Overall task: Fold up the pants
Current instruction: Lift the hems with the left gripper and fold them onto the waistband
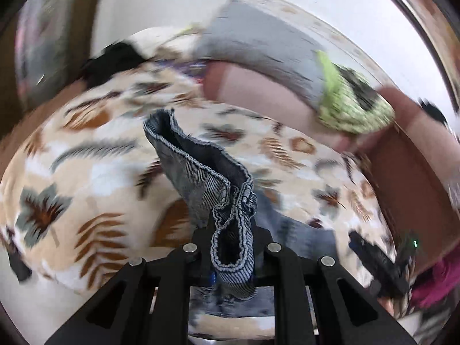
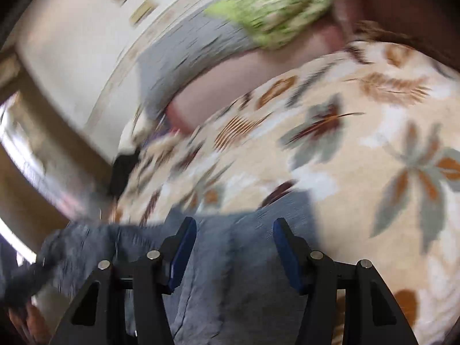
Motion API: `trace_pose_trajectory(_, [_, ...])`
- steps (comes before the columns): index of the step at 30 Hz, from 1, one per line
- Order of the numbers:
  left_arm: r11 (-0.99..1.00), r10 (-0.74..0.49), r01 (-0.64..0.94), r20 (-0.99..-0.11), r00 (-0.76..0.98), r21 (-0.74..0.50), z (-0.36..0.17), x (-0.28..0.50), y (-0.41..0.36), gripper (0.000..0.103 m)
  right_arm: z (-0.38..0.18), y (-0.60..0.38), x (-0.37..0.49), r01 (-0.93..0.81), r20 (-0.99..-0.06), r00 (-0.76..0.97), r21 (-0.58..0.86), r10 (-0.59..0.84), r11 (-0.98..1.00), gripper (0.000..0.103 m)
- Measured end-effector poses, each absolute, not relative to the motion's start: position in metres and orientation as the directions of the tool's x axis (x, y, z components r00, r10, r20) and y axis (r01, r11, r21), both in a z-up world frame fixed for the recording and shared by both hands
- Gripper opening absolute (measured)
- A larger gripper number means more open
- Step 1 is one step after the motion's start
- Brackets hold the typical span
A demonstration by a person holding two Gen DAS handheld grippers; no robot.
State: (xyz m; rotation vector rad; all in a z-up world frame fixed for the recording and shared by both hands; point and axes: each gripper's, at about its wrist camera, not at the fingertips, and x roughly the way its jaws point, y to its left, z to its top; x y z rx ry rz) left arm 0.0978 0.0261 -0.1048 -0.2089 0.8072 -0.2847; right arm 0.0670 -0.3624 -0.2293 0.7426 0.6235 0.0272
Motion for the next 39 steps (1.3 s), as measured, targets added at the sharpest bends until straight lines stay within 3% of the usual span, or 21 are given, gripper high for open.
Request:
trace_pose_trajectory(8, [0.886,-0.436,0.394,-0.730,0.526,-0.245,-0.117,0.080,-0.108,0.016,-0.237,-0.449,0.031,0.336,-0.473,0.872,0.768,0.130,0.545,0.060])
trace_pose_trajectory(15, [0.844,-0.434,0.459,-0.857,0.278,-0.278,-0.205,0.090,-0.195,0.020,-0.240,-0.471,0.023,0.359,-0.477,0.870,0.786,0.124,0.503,0.060])
trace_pose_trajectory(17, [0.829,-0.458,0.472,-0.847,0.269,-0.298,-0.204,0.085,-0.192,0.021,-0.237,-0.466,0.027,0.344,-0.479,0.867,0.775,0.138,0.530,0.060])
trace_pose_trajectory(21, [0.767,-0.564,0.558,-0.747,0.352,-0.316,-0.152,0.070,-0.167,0.026,-0.231,-0.445,0.038,0.289,-0.474,0.859,0.760,0.192,0.582,0.060])
trace_pose_trajectory(24, [0.759,-0.594,0.579,-0.682,0.426,-0.299,-0.117,0.064,-0.144,0.041,-0.225,-0.424,0.045,0.239,-0.471,0.852,0.738,0.227,0.631,0.060])
trace_pose_trajectory(25, [0.767,-0.585,0.574,-0.677,0.446,-0.285,-0.112,0.066,-0.140,0.047,-0.221,-0.415,0.047,0.221,-0.470,0.852,0.720,0.229,0.658,0.060])
trace_pose_trajectory(28, [0.836,-0.498,0.506,-0.684,0.533,-0.214,-0.112,0.074,-0.111,0.047,-0.213,-0.392,0.052,0.137,-0.452,0.846,0.697,0.283,0.704,0.060])
trace_pose_trajectory(32, [0.948,-0.227,0.315,-0.801,0.554,-0.050,-0.151,0.103,-0.072,0.047,-0.212,-0.360,0.059,0.057,-0.467,0.816,0.652,0.341,0.756,0.060])
trace_pose_trajectory(34, [0.964,-0.155,0.265,-0.824,0.545,-0.006,-0.170,0.110,-0.057,0.047,-0.212,-0.343,0.063,0.025,-0.481,0.803,0.617,0.352,0.786,0.060])
trace_pose_trajectory(39, [0.961,-0.158,0.275,-0.847,0.508,-0.015,-0.190,0.096,-0.054,0.047,-0.217,-0.311,0.070,-0.025,-0.520,0.766,0.563,0.378,0.826,0.060])
